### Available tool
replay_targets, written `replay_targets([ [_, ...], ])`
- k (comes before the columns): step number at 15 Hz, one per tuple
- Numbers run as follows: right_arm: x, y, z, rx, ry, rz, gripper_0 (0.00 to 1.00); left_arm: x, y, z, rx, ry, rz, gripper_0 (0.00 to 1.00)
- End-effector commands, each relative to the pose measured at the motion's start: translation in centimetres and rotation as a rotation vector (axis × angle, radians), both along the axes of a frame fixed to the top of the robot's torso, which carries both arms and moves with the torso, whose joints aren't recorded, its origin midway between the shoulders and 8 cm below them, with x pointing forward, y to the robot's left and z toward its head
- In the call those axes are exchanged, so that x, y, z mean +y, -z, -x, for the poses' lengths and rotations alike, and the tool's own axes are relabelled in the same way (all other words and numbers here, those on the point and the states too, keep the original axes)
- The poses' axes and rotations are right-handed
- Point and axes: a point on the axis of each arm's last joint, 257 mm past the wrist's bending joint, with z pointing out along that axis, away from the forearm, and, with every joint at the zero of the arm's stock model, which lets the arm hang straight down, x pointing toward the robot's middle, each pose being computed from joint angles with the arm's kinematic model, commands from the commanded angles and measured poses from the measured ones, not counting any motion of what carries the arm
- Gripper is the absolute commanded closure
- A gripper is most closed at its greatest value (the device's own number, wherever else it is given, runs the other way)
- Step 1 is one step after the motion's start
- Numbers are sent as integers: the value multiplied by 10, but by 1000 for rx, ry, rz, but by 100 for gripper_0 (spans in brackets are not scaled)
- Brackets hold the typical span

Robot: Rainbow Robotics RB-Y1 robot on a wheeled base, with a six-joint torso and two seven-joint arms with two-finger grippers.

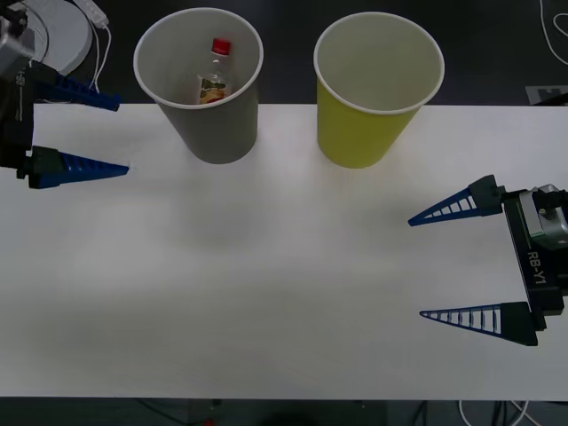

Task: Put the can into the green bin and the plastic bottle into the gray bin

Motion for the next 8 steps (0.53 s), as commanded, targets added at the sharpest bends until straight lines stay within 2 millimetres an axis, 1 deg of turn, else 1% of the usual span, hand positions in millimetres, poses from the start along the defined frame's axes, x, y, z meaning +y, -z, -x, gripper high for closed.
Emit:
replay_targets([
  [1, 0, 0, 0, 0, 0, 0, 0, 11, 17, 14, -35, 47, -6, 0],
  [4, 0, 0, 0, 0, 0, 0, 0, 25, 34, 24, -85, 98, -61, 0],
  [8, 0, 0, 0, 0, 0, 0, 0, 37, 46, 36, -135, 146, -98, 0],
])
